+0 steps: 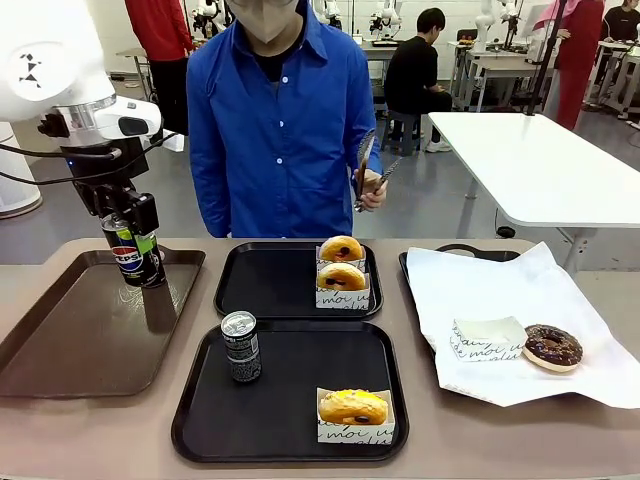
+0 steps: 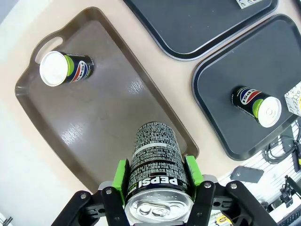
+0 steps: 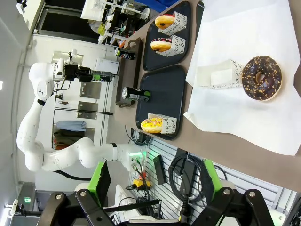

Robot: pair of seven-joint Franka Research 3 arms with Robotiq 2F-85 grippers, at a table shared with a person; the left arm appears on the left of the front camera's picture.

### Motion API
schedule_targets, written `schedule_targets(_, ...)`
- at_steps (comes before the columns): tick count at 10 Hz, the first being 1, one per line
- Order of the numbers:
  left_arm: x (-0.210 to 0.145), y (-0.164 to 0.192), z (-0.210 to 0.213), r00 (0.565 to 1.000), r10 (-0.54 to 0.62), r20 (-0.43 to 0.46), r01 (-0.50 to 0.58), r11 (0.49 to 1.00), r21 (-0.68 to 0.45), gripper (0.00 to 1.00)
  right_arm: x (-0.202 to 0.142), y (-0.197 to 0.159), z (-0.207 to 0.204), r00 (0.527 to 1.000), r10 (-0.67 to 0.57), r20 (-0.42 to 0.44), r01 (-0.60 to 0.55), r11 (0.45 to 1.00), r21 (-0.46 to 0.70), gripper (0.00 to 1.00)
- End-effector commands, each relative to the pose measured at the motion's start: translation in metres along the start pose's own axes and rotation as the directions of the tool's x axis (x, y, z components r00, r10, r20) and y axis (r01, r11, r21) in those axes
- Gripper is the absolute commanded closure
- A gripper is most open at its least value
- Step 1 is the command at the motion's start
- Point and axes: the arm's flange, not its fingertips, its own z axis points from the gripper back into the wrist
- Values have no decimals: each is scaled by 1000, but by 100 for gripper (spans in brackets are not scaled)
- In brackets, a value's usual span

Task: Set up donuts and drinks on trays.
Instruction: Pick up one Pepsi coke from the Handle tray and place it on the Flat Tray without a Pepsi coke.

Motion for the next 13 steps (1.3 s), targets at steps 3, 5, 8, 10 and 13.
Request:
schedule_targets(3, 1, 2, 4, 1000, -10, 9, 10, 1000, -5, 42, 0, -1, 0, 1000, 17, 11, -18, 1000, 23, 0)
schedule_targets(5, 1, 2, 4, 1000, -10, 9, 10, 1000, -5, 42, 0, -1, 0, 1000, 17, 11, -18, 1000, 23, 0)
schedule_targets(8, 1, 2, 4, 1000, -10, 9, 10, 1000, -5, 42, 0, -1, 0, 1000, 17, 11, -18, 1000, 23, 0)
schedule_targets(10, 1, 2, 4, 1000, -10, 9, 10, 1000, -5, 42, 0, -1, 0, 1000, 17, 11, -18, 1000, 23, 0)
schedule_targets(13, 25, -1, 11, 1000, -16, 5, 16, 1000, 13, 42, 0, -1, 0, 1000, 17, 11, -18, 1000, 23, 0)
